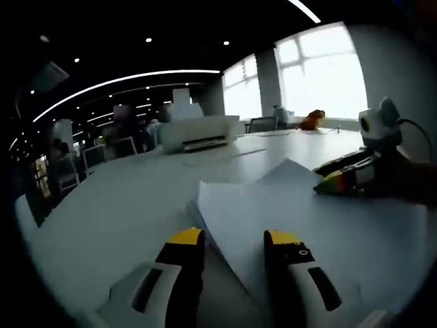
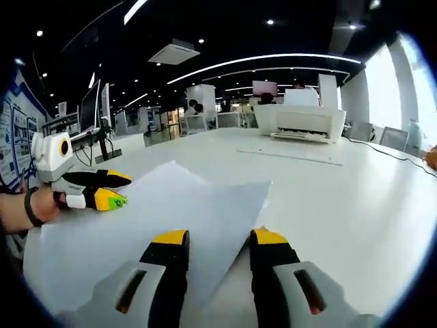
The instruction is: Organize the stack of printing papers by aligning and flattening the scattered papers on the table
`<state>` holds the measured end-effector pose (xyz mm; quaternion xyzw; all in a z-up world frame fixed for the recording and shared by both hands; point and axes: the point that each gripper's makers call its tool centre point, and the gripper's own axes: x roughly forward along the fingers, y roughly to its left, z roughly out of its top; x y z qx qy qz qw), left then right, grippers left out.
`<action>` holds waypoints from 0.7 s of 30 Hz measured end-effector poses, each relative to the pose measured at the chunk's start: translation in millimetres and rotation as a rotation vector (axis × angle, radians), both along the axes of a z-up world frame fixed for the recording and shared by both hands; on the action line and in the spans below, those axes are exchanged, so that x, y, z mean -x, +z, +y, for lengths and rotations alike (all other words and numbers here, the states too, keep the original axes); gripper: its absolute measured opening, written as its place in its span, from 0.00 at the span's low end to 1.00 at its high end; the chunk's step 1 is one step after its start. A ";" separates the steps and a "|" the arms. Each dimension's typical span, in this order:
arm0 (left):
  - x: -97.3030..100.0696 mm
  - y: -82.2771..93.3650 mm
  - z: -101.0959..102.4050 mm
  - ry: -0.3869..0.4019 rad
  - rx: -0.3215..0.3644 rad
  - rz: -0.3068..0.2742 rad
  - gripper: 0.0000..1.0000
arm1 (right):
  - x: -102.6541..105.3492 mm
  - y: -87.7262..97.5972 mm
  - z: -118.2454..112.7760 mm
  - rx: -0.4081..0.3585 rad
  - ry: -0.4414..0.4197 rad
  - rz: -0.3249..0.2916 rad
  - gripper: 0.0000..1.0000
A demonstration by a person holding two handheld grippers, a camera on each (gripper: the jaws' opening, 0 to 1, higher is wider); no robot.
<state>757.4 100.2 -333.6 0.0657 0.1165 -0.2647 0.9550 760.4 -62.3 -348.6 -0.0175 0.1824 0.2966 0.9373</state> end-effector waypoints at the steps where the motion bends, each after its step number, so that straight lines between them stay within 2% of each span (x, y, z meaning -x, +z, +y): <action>1: -0.2 1.5 1.3 0.004 0.011 -0.003 0.41 | 0.5 0.2 0.2 -0.002 -0.003 0.000 0.34; 6: 0.7 1.7 0.0 0.000 0.019 -0.002 0.44 | 3.3 1.8 3.4 -0.032 -0.005 0.012 0.43; 9: 2.8 3.5 0.4 -0.006 0.041 0.007 0.47 | 6.8 7.8 5.1 -0.141 -0.007 0.053 0.50; 13: 7.2 6.9 3.7 -0.019 0.085 0.026 0.59 | 11.5 12.7 -0.8 -0.205 0.012 0.077 0.57; 18: 7.3 12.7 9.9 -0.025 0.149 0.044 0.66 | 17.5 17.8 -2.9 -0.253 0.039 0.088 0.71; 21: 6.6 17.9 13.5 -0.017 0.170 0.022 0.70 | 20.9 20.3 -3.1 -0.263 0.036 0.082 0.82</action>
